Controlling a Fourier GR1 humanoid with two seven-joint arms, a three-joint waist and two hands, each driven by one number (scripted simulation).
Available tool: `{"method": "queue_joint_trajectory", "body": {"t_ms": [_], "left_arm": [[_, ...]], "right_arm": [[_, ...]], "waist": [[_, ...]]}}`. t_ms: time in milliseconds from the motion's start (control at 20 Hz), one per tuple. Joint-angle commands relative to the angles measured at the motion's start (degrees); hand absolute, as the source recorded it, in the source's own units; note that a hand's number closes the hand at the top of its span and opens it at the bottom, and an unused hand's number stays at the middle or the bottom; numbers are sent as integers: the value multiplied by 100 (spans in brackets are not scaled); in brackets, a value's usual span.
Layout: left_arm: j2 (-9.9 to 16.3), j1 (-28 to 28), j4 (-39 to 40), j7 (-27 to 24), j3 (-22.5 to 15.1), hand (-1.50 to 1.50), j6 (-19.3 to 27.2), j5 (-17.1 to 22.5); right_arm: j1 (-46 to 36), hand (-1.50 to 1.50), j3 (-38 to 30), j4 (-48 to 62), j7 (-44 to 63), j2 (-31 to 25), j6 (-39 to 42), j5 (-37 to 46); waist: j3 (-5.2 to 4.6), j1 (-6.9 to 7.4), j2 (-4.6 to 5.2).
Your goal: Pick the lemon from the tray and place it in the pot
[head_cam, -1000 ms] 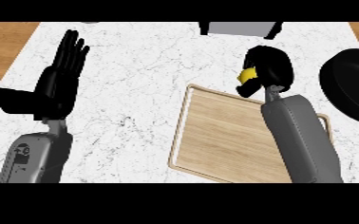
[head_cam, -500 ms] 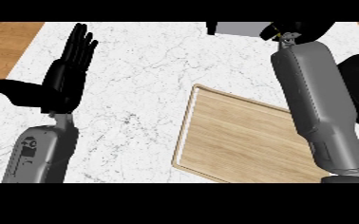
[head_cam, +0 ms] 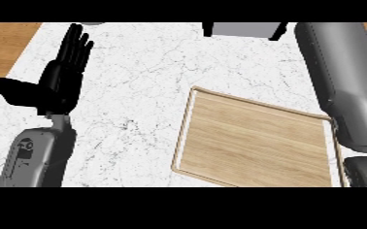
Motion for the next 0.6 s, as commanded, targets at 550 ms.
{"method": "queue_joint_trajectory", "body": {"t_ms": [550], "left_arm": [[-29, 721, -14, -457, 180, 0, 13, -65]], "right_arm": [[782, 150, -1072, 53, 161, -628, -806, -54]], "waist": [[10, -426, -140]]}}
